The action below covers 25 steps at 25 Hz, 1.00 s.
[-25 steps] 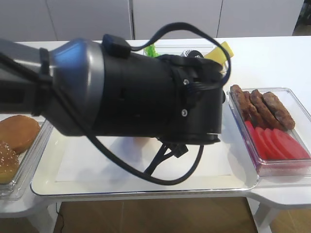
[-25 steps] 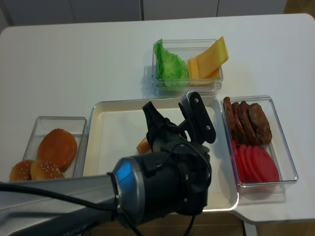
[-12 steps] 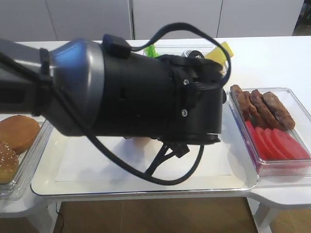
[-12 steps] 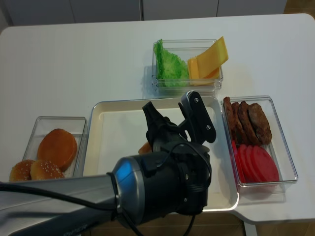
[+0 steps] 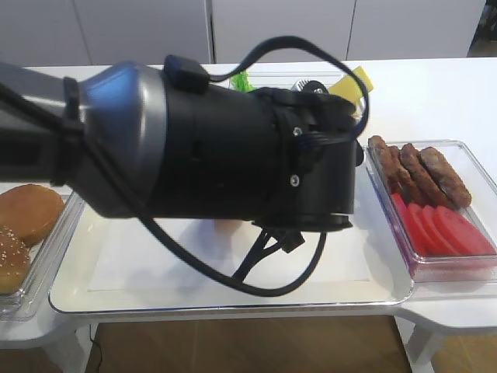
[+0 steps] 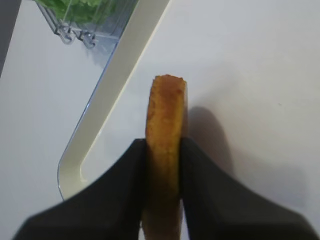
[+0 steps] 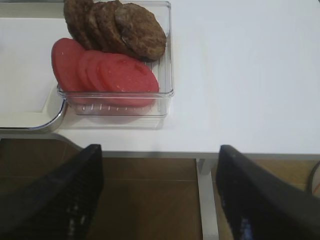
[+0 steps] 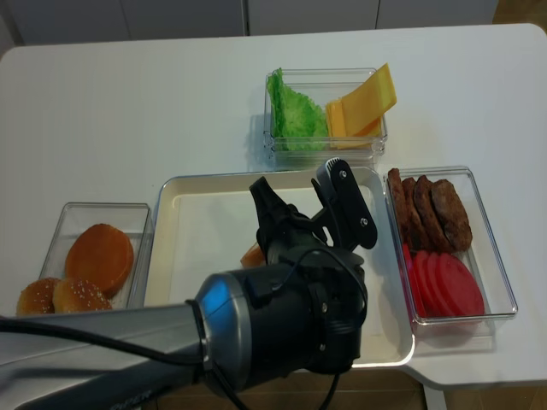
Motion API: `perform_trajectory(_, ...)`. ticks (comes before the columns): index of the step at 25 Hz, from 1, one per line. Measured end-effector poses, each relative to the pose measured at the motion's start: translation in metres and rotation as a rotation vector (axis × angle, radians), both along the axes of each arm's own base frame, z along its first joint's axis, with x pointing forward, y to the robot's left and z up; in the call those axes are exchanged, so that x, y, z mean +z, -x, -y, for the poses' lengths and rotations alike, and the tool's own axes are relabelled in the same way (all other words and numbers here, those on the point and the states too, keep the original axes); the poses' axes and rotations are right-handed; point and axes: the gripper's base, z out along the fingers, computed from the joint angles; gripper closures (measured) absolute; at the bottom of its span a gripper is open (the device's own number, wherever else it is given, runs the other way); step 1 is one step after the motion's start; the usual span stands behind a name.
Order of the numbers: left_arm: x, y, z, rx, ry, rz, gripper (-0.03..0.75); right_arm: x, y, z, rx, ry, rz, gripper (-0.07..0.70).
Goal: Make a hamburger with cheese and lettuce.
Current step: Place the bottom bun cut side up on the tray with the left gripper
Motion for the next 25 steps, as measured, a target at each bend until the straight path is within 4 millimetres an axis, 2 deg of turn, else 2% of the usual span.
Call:
perform_trajectory(6,0.0001,-0.0001,0.0002,-0.003,0.001,0.001,0.589,0.0,0.0,0.0,0.0,0.0,0.0,0.082)
perform_trajectory(21,0.0018,-0.0016,0.0006,0.003,0.014,0.028,0.595,0.0,0.0,0.0,-0.001,-0.002,0.0,0.082)
perform_trajectory(25,-0.0044,-0.0025,0.0024,0.01,0.008,0.022,0.595,0.0,0.0,0.0,-0.001,-0.002,0.0,0.082)
